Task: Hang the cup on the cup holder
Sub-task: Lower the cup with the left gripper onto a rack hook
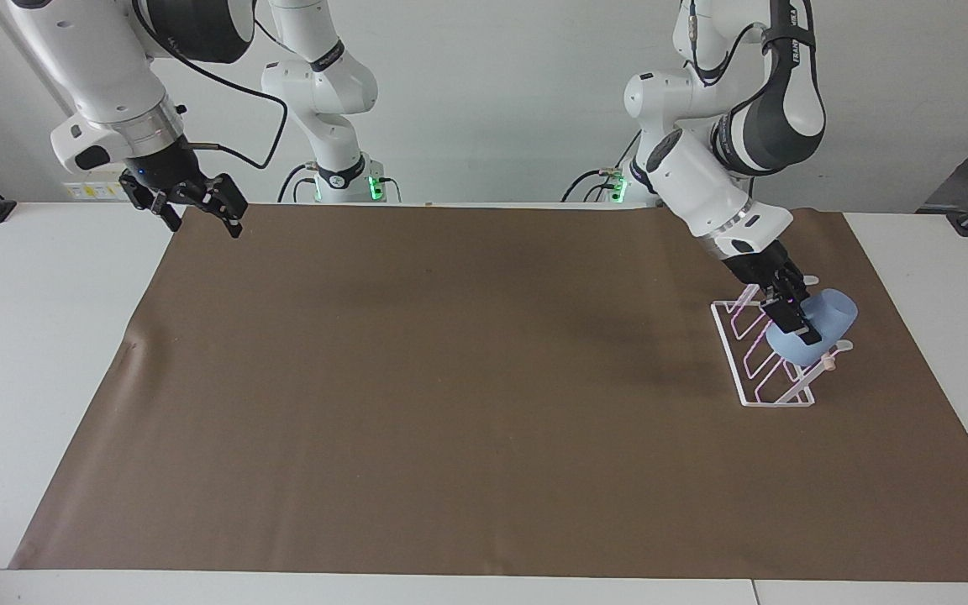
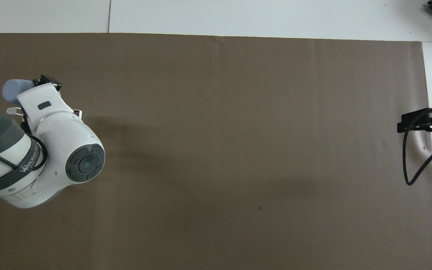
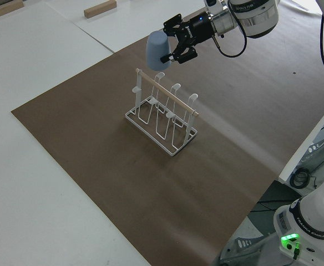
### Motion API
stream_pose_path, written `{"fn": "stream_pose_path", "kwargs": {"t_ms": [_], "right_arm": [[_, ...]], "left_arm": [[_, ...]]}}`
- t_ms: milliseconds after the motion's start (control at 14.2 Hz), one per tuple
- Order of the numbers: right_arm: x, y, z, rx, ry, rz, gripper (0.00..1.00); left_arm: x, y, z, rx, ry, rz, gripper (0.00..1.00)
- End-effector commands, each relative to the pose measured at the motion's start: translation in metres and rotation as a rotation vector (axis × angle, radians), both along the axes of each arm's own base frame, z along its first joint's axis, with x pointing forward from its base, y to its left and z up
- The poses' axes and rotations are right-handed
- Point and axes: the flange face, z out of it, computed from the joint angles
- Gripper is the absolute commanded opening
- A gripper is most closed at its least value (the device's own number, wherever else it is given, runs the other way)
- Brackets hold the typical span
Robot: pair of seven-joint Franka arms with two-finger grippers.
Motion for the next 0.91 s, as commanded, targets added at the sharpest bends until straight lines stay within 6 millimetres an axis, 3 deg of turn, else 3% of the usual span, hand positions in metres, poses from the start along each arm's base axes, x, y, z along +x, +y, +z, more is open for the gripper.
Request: {"fn": "stream_pose_path", "kwargs": {"t_ms": [0, 492, 773, 844], "right_arm": [[-0.003, 0.004, -0.001, -0.010, 0.009, -0.005, 1.00], [-0.003, 0.004, -0.001, -0.009, 0.009, -0.005, 1.00], [-0.003, 0.004, -0.001, -0.009, 0.009, -0.005, 1.00], [-0.003, 0.004, -0.001, -0.009, 0.009, -0.005, 1.00]], "left_arm": [[-0.004, 0.013, -0.009, -0.012, -0.005, -0.015, 0.00], [-0.011, 0.016, -0.024, -0.028, 0.018, -0.030, 0.00], [-0.012, 0.015, -0.025, -0.036, 0.010, -0.022, 0.15], [-0.012, 0.015, -0.025, -0.039, 0.008, -0.020, 0.31]]}}
